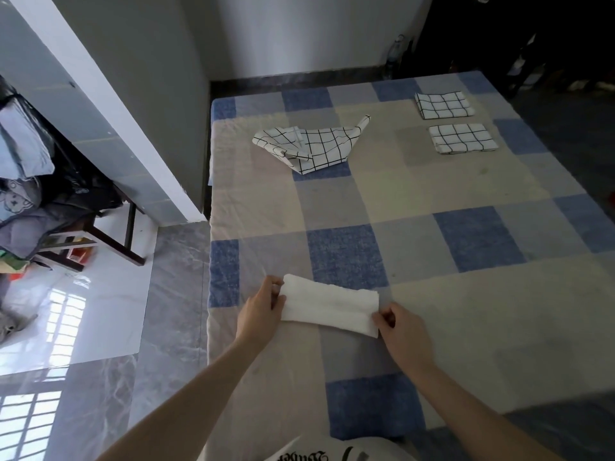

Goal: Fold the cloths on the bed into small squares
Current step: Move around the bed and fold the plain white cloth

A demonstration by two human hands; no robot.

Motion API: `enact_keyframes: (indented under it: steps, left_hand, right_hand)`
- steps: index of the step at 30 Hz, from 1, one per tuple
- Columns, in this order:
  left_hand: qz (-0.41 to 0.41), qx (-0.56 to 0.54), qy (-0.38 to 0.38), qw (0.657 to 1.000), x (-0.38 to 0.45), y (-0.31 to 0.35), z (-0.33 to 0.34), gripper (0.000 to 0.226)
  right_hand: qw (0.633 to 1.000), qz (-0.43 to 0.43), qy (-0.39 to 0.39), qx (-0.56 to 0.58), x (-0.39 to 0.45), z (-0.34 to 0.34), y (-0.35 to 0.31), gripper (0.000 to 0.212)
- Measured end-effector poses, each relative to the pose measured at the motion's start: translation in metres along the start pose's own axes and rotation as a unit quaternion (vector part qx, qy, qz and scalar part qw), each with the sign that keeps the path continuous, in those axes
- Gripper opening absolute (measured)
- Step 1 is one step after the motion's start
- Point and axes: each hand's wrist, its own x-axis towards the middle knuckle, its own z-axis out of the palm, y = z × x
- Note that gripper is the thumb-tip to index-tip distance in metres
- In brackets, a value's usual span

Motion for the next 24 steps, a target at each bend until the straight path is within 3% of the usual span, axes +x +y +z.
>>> enact_keyframes:
  steps: [3, 6, 10, 14, 18, 24]
  left_hand:
    - [0.013, 0.051, 0.027, 0.998, -0.002, 0.008, 0.002, 0.013]
    - [0.117, 0.161, 0.061, 0.978, -0.008, 0.015, 0.007, 0.019]
    - [0.26, 0.236, -0.028, 0.936, -0.017, 0.03, 0.029, 0.034]
    - [0.246, 0.234, -0.065, 0.938, -0.017, 0.028, 0.045, 0.039]
    - [0.224, 0.222, -0.088, 0.945, -0.014, 0.014, 0.048, 0.041]
    - [0.229, 0.264, -0.101, 0.931, -0.02, -0.005, 0.05, 0.053]
  right_hand:
    - [0.998, -0.002, 0.047, 0.041, 0.002, -0.001, -0.01, 0.021]
    - [0.989, -0.102, 0.093, 0.043, -0.003, 0.003, -0.028, 0.011]
    - [0.966, -0.244, 0.023, -0.083, -0.008, 0.02, -0.045, 0.03]
    - [0.962, -0.243, -0.045, -0.119, -0.003, 0.035, -0.045, 0.057]
    - [0.94, -0.239, -0.066, -0.234, 0.005, 0.039, -0.022, 0.06]
    - [0.932, -0.198, -0.059, -0.298, 0.01, 0.016, 0.001, 0.067]
